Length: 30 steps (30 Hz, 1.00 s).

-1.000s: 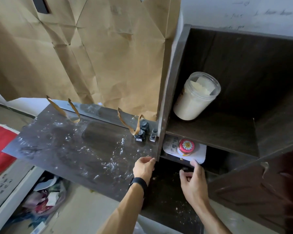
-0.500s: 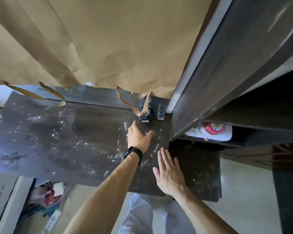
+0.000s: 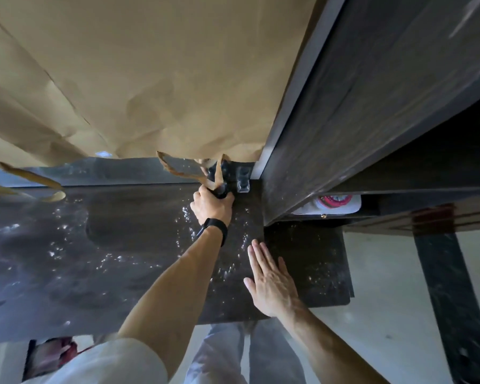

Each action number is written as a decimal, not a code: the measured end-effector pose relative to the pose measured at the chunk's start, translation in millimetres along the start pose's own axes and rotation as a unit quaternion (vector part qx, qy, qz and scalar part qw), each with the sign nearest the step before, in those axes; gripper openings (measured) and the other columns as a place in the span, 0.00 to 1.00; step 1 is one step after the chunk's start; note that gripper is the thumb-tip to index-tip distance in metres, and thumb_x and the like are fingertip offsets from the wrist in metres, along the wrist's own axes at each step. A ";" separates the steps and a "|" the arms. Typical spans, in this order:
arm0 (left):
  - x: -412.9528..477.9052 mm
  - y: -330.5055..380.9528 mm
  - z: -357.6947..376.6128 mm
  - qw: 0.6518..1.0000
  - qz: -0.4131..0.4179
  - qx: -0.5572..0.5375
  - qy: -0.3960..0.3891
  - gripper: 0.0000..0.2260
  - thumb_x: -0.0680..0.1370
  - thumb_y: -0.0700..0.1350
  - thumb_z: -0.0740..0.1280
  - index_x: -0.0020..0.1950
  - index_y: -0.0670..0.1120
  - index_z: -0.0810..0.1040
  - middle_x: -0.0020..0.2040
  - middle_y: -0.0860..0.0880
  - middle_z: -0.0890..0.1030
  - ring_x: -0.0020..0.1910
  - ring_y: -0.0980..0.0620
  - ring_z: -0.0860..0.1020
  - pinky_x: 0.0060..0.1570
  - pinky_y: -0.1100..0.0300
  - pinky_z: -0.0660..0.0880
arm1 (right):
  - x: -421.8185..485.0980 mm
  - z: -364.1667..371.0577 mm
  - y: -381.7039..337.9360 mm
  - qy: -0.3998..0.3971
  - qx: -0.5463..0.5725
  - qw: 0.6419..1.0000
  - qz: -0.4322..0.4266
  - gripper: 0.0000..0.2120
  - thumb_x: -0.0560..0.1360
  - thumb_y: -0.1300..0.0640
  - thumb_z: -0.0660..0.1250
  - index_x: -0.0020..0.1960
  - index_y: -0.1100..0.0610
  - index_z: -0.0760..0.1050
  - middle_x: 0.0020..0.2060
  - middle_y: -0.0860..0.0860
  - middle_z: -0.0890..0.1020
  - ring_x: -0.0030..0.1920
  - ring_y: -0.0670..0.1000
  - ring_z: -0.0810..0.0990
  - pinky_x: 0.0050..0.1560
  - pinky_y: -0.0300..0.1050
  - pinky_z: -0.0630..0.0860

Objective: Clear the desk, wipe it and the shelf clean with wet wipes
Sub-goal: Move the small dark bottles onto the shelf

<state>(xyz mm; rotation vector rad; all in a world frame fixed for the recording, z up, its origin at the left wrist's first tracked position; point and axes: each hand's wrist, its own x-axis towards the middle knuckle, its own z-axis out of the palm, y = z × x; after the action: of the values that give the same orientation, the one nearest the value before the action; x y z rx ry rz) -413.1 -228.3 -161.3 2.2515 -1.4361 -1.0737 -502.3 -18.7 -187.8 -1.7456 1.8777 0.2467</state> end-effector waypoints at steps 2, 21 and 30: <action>-5.4 -10.2 -12.5 1.000 0.019 0.003 -0.016 0.25 0.69 0.55 0.74 0.60 0.44 0.76 0.58 0.42 0.78 0.60 0.40 0.74 0.62 0.50 0.69 | 0.7 -10.5 -4.6 -0.002 -0.003 1.000 0.000 0.37 0.80 0.39 0.46 0.81 0.55 0.37 0.79 0.48 0.33 0.79 0.50 0.35 0.79 0.60 0.48; -93.8 -173.6 -147.4 0.993 -0.034 -0.081 0.080 0.23 0.68 0.54 0.75 0.62 0.54 0.78 0.55 0.51 0.79 0.57 0.50 0.73 0.54 0.64 0.65 | 170.3 -103.6 -75.0 0.169 0.292 0.878 0.339 0.31 0.77 0.49 0.68 0.71 0.65 0.60 0.70 0.64 0.61 0.66 0.68 0.69 0.65 0.60 0.71; -112.9 -182.1 -139.0 0.994 -0.042 -0.082 0.062 0.23 0.68 0.54 0.74 0.62 0.54 0.77 0.52 0.55 0.76 0.59 0.51 0.72 0.55 0.66 0.64 | 125.1 -116.5 -73.1 0.205 0.383 0.860 0.267 0.23 0.74 0.47 0.68 0.60 0.64 0.75 0.57 0.64 0.80 0.56 0.64 0.80 0.57 0.55 0.76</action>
<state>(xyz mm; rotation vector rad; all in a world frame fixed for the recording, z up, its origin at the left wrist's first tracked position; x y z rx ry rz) -220.1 -66.6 -118.8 2.2351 -1.1709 -1.0170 -463.2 -193.5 -138.2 -0.7485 2.2808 -0.6499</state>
